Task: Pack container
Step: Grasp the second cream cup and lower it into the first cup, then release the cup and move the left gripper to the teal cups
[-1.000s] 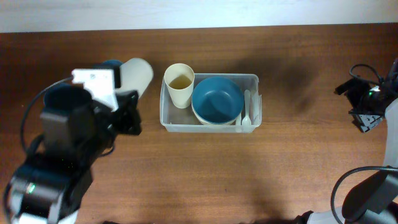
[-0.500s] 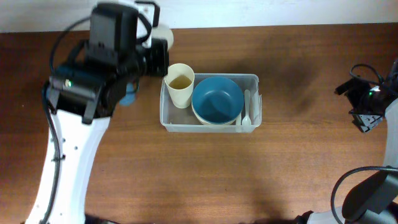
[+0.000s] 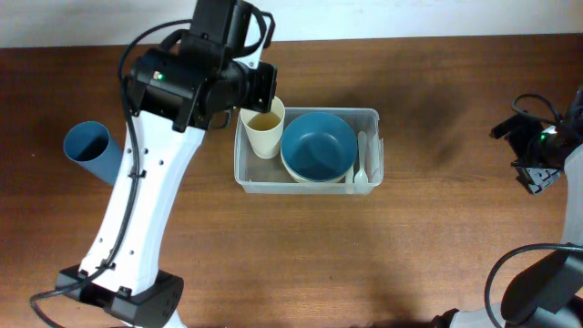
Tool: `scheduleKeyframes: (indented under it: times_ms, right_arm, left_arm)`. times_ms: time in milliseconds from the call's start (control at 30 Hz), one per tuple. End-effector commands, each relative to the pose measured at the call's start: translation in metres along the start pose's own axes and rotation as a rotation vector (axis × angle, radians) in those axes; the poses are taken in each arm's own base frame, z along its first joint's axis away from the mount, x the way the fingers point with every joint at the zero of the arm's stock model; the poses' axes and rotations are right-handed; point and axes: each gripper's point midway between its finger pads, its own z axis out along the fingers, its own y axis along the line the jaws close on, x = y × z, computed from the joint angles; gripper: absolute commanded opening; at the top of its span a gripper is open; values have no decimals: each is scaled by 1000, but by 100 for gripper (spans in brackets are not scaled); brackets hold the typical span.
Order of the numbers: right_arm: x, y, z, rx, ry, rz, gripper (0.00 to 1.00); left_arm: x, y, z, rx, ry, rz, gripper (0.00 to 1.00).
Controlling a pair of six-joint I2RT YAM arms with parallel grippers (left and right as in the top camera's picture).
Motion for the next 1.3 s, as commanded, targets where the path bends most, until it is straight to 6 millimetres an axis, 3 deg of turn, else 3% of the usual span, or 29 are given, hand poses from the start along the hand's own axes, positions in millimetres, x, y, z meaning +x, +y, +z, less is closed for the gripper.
scheduleKeyframes:
  times_ms: [0, 300, 567, 1100, 1267]
  right_arm:
    - [-5, 5, -12, -21, -33, 3, 99]
    - [-5, 5, -12, -21, -33, 3, 99]
    - [-5, 5, -12, -21, -33, 3, 99]
    - [-5, 5, -12, -21, -33, 3, 99]
    - [-5, 5, -12, -21, -33, 3, 99]
  left_arm:
    - [1, 3, -1, -16, 8, 26, 1]
    - [12, 2, 5, -9, 62, 25, 2]
    - [27, 2, 35, -3, 164, 28, 2]
    - [22, -12, 46, 18, 151, 59, 2]
    - [22, -12, 46, 18, 151, 59, 27]
